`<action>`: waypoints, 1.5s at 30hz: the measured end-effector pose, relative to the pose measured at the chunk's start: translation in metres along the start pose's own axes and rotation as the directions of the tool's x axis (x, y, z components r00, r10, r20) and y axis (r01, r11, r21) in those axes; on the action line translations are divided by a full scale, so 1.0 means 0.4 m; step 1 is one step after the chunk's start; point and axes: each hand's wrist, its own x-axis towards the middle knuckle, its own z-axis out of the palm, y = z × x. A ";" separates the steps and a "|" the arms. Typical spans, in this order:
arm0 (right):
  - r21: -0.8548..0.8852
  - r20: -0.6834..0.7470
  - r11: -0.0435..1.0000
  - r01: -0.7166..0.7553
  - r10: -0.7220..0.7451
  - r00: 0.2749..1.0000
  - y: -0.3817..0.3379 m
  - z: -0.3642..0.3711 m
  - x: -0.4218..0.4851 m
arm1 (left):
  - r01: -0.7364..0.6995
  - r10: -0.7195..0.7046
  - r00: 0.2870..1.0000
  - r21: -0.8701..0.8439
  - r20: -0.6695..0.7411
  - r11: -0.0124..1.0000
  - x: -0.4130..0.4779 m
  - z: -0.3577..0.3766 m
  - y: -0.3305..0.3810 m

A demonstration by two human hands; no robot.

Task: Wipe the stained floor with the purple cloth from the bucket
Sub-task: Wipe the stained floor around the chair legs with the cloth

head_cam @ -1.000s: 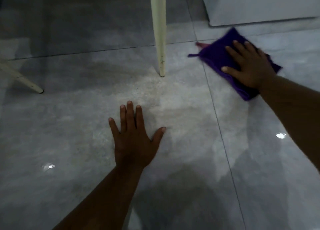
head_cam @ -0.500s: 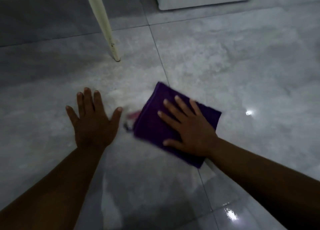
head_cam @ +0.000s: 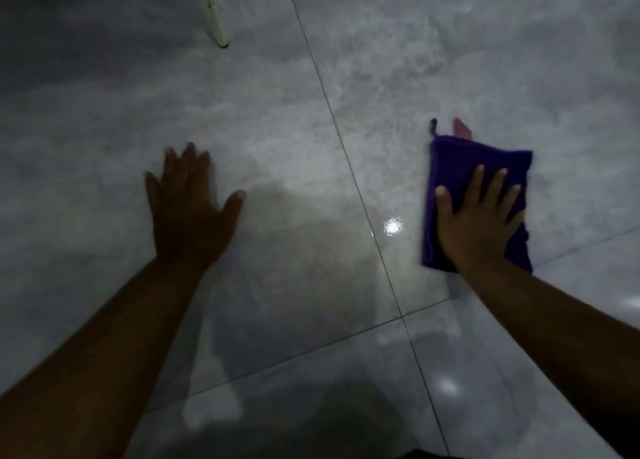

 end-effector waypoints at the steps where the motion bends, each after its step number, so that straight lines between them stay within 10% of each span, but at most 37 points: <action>1: -0.035 -0.004 0.995 0.089 -0.089 0.996 -0.046 0.013 -0.059 | 0.016 -0.017 1.000 -0.035 -0.018 0.999 -0.043 0.001 0.012; 3: -0.115 0.044 0.906 0.408 -0.406 0.913 -0.112 0.038 -0.188 | 0.086 -0.091 0.995 -0.103 -0.046 0.991 -0.111 -0.003 0.027; 6: -0.122 0.224 0.544 0.830 -0.800 0.557 -0.106 0.061 -0.324 | 0.160 -0.171 0.983 -0.135 -0.073 0.978 -0.192 -0.022 -0.014; 9: -0.085 0.332 0.176 0.981 -0.923 0.195 -0.020 0.030 -0.285 | 0.208 -0.218 0.972 -0.122 -0.082 0.971 -0.252 -0.067 -0.135; 11: -0.113 0.370 0.074 0.991 -0.922 0.111 0.035 -0.002 -0.184 | 0.252 -0.257 0.964 -0.070 -0.069 0.965 -0.288 -0.103 -0.237; 13: -0.193 0.403 0.110 0.975 -0.897 0.181 0.036 -0.031 -0.078 | 0.303 -0.302 0.951 0.004 -0.070 0.953 -0.339 -0.144 -0.338; 17: -0.281 0.289 0.481 0.830 -0.783 0.551 -0.163 -0.047 0.053 | 0.357 -0.356 0.934 0.072 -0.035 0.931 -0.426 -0.170 -0.432; 20: -0.245 0.207 0.604 0.759 -0.732 0.649 -0.443 -0.033 0.049 | 0.412 -0.415 0.910 0.075 0.017 0.908 -0.465 -0.161 -0.464; 27: -0.146 0.191 0.450 0.881 -0.861 0.472 -0.995 0.112 -0.305 | 0.456 -0.478 0.875 -0.203 -0.075 0.867 -0.462 -0.209 -0.515; 35: -0.027 0.291 -0.270 0.962 -0.923 -0.251 -0.861 0.218 -0.761 | 0.441 -0.575 0.805 -0.500 -0.147 0.745 -0.472 -0.240 -0.541; 38: -0.040 0.305 -0.422 0.906 -0.868 -0.391 -0.720 0.193 -0.686 | 0.476 -0.581 0.807 -0.467 -0.105 0.745 -0.486 -0.226 -0.536; 41: -0.043 0.260 -0.339 0.940 -0.912 -0.317 -0.620 0.141 -0.496 | 0.475 -0.567 0.813 -0.412 -0.133 0.778 -0.488 -0.217 -0.530; 45: -0.124 0.250 0.113 0.986 -0.958 0.141 -0.500 0.074 -0.269 | 0.460 -0.538 0.835 -0.389 -0.116 0.798 -0.486 -0.216 -0.512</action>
